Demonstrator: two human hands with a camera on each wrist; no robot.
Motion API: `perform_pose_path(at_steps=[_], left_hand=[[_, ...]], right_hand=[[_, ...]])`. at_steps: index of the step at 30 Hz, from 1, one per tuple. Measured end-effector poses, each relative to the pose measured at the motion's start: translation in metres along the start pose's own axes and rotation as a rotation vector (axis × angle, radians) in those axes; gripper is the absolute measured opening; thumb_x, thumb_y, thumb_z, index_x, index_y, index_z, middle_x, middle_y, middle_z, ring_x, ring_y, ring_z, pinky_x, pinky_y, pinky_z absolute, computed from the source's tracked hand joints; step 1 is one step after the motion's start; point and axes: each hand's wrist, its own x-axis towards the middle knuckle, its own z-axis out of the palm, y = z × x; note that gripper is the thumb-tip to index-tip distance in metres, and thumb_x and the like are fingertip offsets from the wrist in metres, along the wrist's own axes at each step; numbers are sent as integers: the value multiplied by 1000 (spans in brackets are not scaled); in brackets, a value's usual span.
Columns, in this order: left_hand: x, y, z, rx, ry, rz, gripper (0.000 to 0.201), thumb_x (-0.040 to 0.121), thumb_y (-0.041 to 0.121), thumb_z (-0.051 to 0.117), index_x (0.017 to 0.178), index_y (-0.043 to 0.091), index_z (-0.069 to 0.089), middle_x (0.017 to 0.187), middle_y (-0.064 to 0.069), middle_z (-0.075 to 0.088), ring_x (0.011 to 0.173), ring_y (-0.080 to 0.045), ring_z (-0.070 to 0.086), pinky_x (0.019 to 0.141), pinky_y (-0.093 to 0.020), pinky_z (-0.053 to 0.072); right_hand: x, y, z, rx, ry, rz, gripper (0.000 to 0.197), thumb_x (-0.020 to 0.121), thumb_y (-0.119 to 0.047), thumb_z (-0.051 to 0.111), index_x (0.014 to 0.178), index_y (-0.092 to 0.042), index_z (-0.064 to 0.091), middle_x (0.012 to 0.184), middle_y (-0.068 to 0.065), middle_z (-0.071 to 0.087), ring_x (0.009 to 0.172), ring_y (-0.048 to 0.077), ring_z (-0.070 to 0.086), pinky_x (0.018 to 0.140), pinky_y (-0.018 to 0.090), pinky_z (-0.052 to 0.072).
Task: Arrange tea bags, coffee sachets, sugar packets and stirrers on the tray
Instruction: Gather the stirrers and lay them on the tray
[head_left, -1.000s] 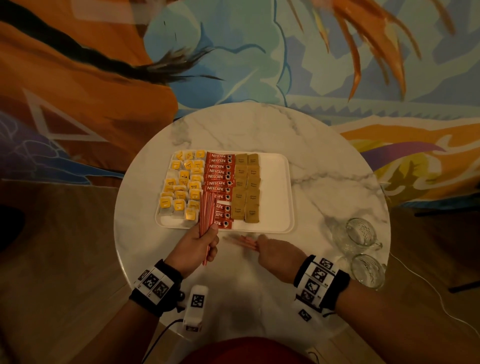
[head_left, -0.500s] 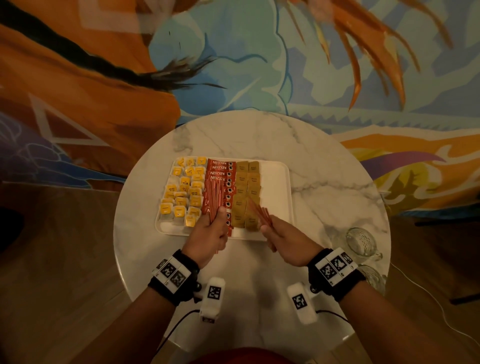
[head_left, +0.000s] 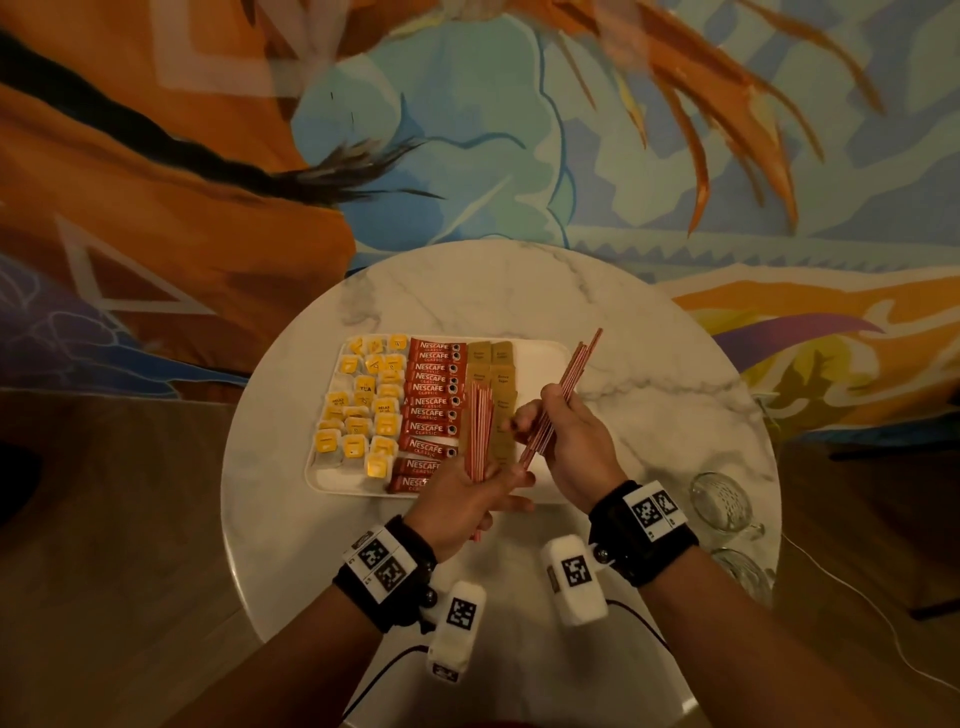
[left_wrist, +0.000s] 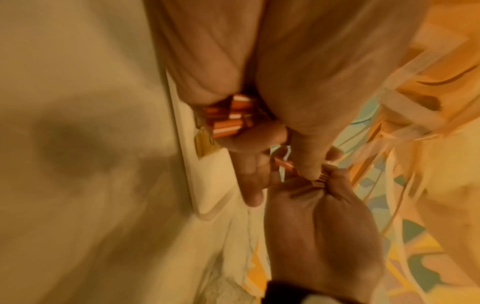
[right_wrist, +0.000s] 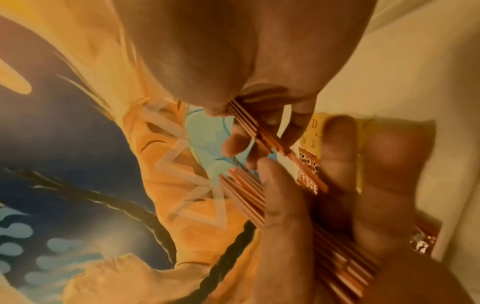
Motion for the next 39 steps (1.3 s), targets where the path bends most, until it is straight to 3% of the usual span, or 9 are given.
perform_pose_path(at_steps=[2,8,11,16,20,27,33,36,39], left_hand=[[0,2,6,-35,7,20,31,97,23,65,122,7,58,108,-9,76,92,-31,75,45,-20,36],[8,-1,2,-62,40,69,11,98,10,61,102,2,55,102,-14,75,75,-23,72,48,-20,41],[10,-1,1,-86,31,87,16,99,5,58,113,11,61,102,-14,71,81,-25,73,52,-21,43],[10,0,1,-25,16,103,31,100,9,58,129,20,58,100,-10,73,88,-31,74,54,-23,45],[16,-2,2,60,87,105,18,100,11,58,118,13,63,96,-12,73,72,-27,71,55,-31,44],[29,9,7,-71,61,62,7,101,8,57,104,14,61,90,-5,72,72,-22,71,49,-21,38],[44,16,2,-10,56,30,18,100,15,60,110,0,57,100,-9,71,70,-20,70,51,-21,44],[48,18,-3,24,66,41,19,101,22,57,117,13,61,96,-10,69,67,-16,65,51,-19,48],[52,17,-9,86,124,30,14,101,33,55,105,20,60,81,-5,64,61,-12,60,51,-22,46]], right_hand=[[0,2,1,-4,15,8,31,109,-33,36,102,-13,58,89,14,67,93,33,65,96,54,52],[-9,10,5,-68,-38,60,38,108,-41,37,121,-9,55,111,16,71,87,38,69,88,65,52],[-15,10,9,-142,-60,79,40,108,-39,35,123,-7,55,103,13,74,85,29,71,79,54,52],[-18,7,10,-263,-138,48,34,109,-39,31,113,-27,62,94,7,73,83,17,71,69,34,58],[-10,6,10,-345,-281,23,34,110,-34,30,115,-15,58,76,-2,67,59,14,60,50,28,47],[28,-20,-2,-747,-316,14,40,109,-35,32,93,-20,66,74,-7,69,59,2,58,59,16,47],[89,-39,-12,-1225,-257,162,46,108,-35,31,72,-15,51,68,0,51,59,13,47,54,26,34],[109,-41,-12,-1409,-241,251,42,108,-32,32,80,-10,53,73,3,49,62,15,46,54,26,34],[123,-33,-9,-1498,-221,270,38,107,-30,37,78,-10,50,86,7,54,77,23,51,60,27,37]])
